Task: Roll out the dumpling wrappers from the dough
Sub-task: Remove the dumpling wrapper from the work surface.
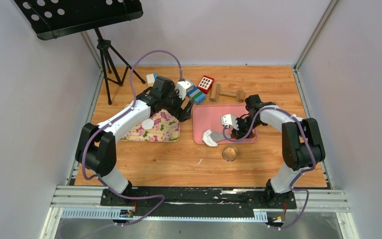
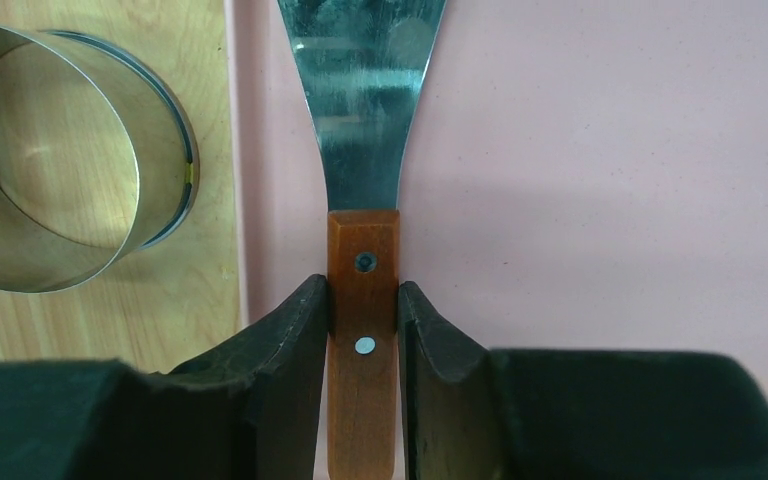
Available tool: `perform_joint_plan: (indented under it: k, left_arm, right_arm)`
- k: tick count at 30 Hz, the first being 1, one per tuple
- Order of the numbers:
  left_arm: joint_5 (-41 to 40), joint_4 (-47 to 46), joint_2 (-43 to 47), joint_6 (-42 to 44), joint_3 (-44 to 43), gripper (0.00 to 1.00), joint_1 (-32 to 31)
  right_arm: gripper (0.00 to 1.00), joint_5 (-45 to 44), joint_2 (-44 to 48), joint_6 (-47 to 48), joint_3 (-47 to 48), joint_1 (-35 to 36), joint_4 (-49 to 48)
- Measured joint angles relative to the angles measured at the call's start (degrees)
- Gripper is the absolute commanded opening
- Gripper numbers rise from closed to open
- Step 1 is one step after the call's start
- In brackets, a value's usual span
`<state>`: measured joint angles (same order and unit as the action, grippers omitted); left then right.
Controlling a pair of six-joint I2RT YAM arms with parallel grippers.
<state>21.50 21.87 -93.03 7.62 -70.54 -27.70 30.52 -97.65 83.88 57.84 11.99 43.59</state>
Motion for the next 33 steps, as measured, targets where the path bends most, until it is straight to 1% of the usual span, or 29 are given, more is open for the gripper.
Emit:
perform_joint_plan:
  k: [5,10,17,24,33]
  left_arm:
    - [-0.35,0.11,0.0,0.07,0.0,1.0,0.0]
    - [-0.85,0.17,0.02,0.24,0.0,1.0,0.0]
    - [-1.09,0.22,0.04,0.24,0.0,1.0,0.0]
    - [-1.11,0.46,0.5,0.33,0.0,1.0,0.0]
    - [-1.62,1.22,0.76,0.7,0.0,1.0,0.07]
  right_arm:
    - [0.0,0.04,0.2,-0.61,-0.17,0.0,-0.57]
    - [0.0,0.57,3.13,-2.51,-3.5,-0.02,-4.15]
    - [0.0,3.34,5.68,-4.98,-6.97,-1.09,-6.62]
    - [0.0,6.73,6.99,-6.05,-7.19,-3.91,-6.82]
    - [0.0,10.86,7.54,-6.16,-5.73,-4.15,-5.84]
